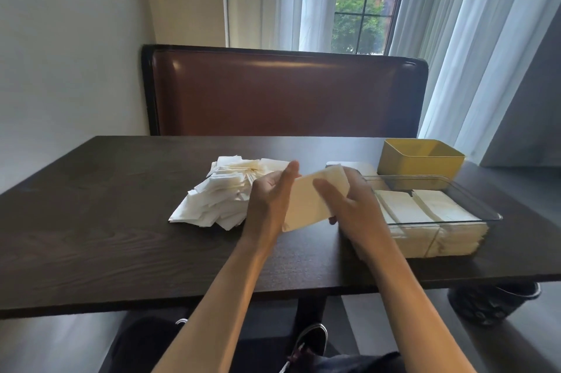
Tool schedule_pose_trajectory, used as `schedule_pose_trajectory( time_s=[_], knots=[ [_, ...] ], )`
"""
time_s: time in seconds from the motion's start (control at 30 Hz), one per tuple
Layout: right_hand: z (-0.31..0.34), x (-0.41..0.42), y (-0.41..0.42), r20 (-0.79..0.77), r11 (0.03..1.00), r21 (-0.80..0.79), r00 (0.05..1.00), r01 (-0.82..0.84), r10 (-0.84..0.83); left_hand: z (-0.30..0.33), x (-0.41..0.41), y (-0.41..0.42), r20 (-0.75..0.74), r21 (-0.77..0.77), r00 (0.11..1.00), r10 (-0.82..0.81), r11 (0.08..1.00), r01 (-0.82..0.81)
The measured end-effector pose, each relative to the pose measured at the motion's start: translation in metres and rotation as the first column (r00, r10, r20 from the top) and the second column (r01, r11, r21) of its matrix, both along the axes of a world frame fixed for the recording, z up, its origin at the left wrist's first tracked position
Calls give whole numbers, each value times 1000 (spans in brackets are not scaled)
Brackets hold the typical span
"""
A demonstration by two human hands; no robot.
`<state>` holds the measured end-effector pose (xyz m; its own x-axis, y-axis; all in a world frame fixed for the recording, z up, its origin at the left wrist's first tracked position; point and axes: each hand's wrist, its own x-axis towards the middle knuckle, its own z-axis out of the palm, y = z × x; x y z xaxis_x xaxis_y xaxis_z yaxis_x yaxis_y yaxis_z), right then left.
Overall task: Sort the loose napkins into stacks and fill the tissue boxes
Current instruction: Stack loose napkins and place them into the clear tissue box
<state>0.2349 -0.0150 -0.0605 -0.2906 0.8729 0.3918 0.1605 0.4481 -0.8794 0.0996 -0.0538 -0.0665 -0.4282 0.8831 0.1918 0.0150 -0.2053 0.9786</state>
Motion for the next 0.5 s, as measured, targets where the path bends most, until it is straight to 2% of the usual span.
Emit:
schedule_pose_trajectory(
  time_s=[0.07, 0.13, 0.27, 0.37, 0.5],
  knots=[
    [14, 12, 2, -60, 998, -40, 997, 49, -51, 6, -1, -3, -41, 46, 983, -180, 982, 182],
    [29, 23, 5, -148, 991, -102, 984, 83, -98, 12, -1, -1, -53, 53, 955, -293, 954, 296],
    [52, 39, 12, -185, 968, -244, 976, 67, -115, 29, 15, 5, -20, -85, 892, -451, 890, 448],
    [58, 49, 18, -207, 945, -326, 974, 22, -94, 37, 29, 12, 65, -88, 870, -489, 866, 493],
    [59, 66, 24, -188, 862, -501, 982, -73, -26, 37, 49, 26, 110, -33, 898, -425, 902, 431]
  ],
)
